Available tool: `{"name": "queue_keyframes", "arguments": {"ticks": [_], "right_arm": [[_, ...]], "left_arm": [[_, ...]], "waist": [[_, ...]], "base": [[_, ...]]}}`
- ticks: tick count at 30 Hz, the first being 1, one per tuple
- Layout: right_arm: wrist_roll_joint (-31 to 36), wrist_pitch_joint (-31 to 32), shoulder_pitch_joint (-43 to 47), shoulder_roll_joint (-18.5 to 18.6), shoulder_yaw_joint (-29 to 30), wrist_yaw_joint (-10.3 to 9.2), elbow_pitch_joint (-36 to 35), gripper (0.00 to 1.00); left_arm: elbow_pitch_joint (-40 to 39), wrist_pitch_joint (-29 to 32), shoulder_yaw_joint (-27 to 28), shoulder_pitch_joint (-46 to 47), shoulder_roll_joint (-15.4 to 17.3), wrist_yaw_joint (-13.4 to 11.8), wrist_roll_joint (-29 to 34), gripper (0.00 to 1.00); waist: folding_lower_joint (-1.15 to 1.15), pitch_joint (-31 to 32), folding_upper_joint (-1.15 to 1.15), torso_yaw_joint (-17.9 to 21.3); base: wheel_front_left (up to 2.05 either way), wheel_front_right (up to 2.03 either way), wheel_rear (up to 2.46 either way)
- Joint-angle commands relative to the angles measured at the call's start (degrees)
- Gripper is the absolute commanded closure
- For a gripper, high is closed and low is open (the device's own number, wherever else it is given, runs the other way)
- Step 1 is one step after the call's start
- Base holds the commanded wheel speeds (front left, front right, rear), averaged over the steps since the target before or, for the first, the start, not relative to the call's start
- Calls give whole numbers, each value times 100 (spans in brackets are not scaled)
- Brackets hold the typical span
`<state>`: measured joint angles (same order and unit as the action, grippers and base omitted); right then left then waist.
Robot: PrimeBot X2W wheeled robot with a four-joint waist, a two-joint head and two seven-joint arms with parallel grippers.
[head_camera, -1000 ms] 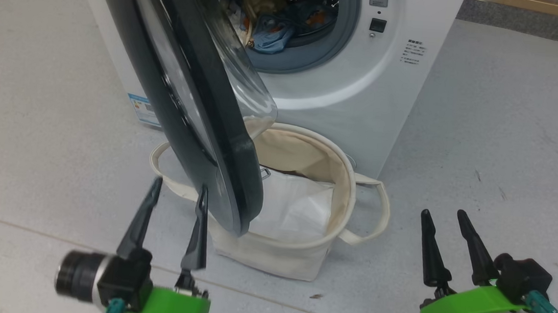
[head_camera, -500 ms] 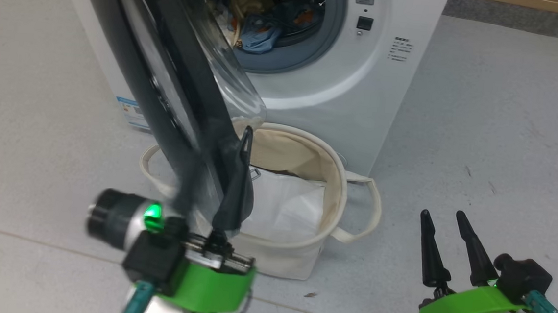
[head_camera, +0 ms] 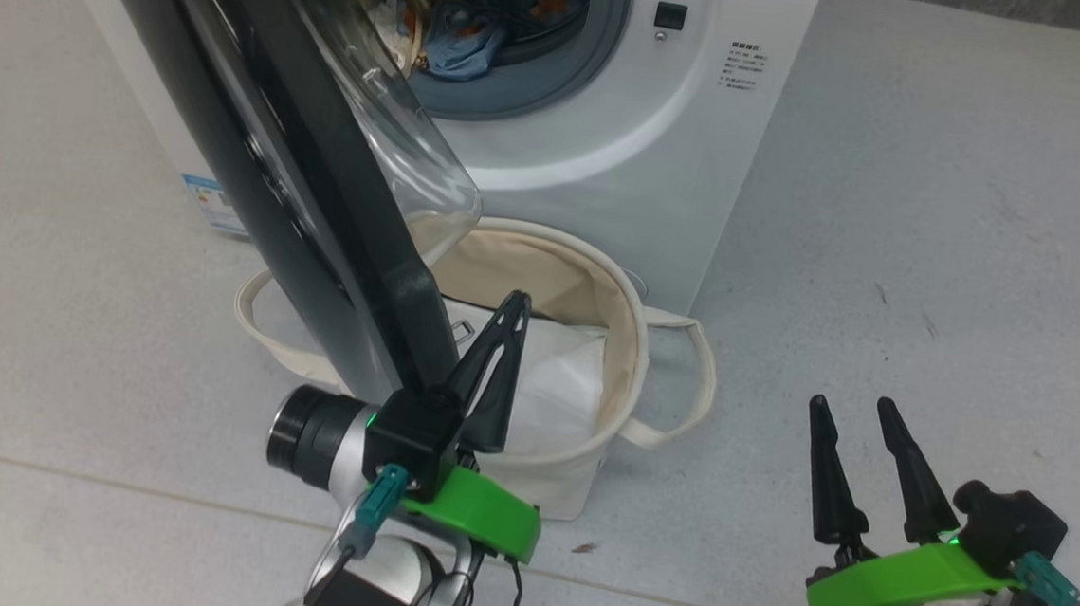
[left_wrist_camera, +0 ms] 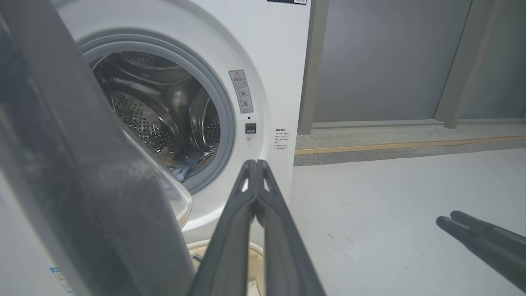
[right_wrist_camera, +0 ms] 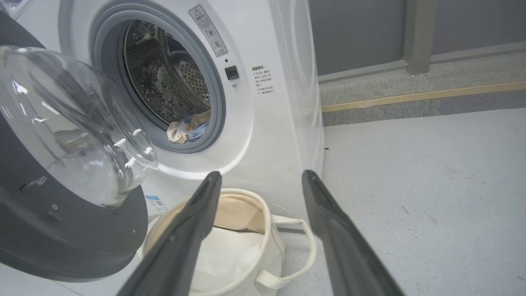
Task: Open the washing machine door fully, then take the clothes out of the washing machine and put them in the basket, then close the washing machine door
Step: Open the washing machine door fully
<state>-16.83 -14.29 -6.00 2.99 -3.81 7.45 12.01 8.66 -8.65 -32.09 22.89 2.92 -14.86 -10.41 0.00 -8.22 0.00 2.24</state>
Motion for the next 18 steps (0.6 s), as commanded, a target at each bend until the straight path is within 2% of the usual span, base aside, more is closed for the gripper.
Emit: {"name": "queue_keyframes", "arguments": {"ticks": [1,9,18], "right_arm": [[-37,-71,-235,-11,-150,3,-160,0],[-58,-71,-314,-12,-125,3,-178,0],[-13,-71,-308,-12,-96,3,-95,0]], "left_arm": [[-101,-10,156,266,-3,-76,-22,100],[209,-230,181,339,-3,-549,-137,100],[-18,-351,407,-46,16,-885,-353,100]], "waist": [[0,-37,0,-3],[0,-182,0,-177],[0,-205,0,-736]], "base": [[0,0,0],[0,0,0],[0,0,0]]}}
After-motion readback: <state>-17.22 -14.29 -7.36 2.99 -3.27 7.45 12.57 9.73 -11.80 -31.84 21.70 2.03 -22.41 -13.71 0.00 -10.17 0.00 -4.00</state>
